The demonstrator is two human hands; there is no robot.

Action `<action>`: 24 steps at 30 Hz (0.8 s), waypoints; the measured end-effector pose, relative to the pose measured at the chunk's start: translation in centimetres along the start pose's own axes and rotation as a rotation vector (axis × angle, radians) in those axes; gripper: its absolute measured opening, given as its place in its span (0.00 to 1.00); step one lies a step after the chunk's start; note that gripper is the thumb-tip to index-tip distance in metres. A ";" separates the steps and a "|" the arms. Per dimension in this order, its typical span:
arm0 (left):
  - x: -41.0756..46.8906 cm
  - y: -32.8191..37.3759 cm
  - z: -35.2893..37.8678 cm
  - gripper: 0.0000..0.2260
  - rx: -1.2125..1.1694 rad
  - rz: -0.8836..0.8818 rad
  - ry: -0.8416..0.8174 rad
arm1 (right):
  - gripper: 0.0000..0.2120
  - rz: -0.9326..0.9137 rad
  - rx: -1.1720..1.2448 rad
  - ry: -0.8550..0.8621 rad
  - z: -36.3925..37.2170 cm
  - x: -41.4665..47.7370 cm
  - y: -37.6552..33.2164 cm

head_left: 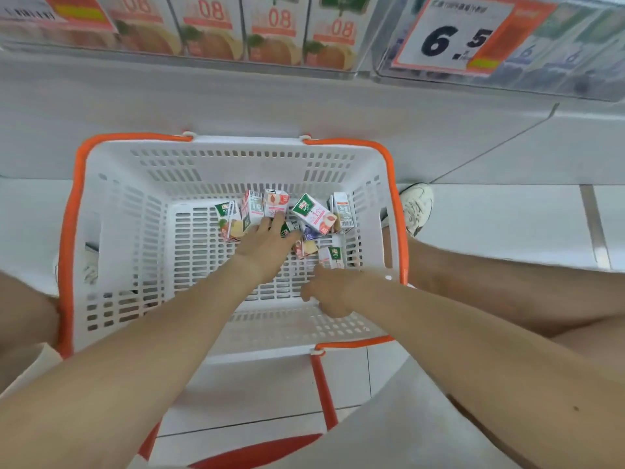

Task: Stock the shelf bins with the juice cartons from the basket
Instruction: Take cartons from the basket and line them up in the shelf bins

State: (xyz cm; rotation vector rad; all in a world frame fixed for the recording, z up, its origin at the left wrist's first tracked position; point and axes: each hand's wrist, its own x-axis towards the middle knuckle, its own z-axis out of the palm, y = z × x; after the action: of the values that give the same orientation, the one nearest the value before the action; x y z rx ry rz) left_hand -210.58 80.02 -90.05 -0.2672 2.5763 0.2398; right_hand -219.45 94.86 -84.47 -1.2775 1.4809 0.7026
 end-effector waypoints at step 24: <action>-6.4 -4.0 -6.8 0.22 -1.071 -0.050 -0.018 | 0.16 0.011 0.654 0.512 -7.5 -8.9 3.5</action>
State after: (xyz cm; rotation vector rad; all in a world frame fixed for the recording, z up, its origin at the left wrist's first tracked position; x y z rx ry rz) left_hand -207.61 75.51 -81.47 -0.6843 2.1663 1.5681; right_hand -225.80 92.30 -74.45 -0.9594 1.9135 -0.1410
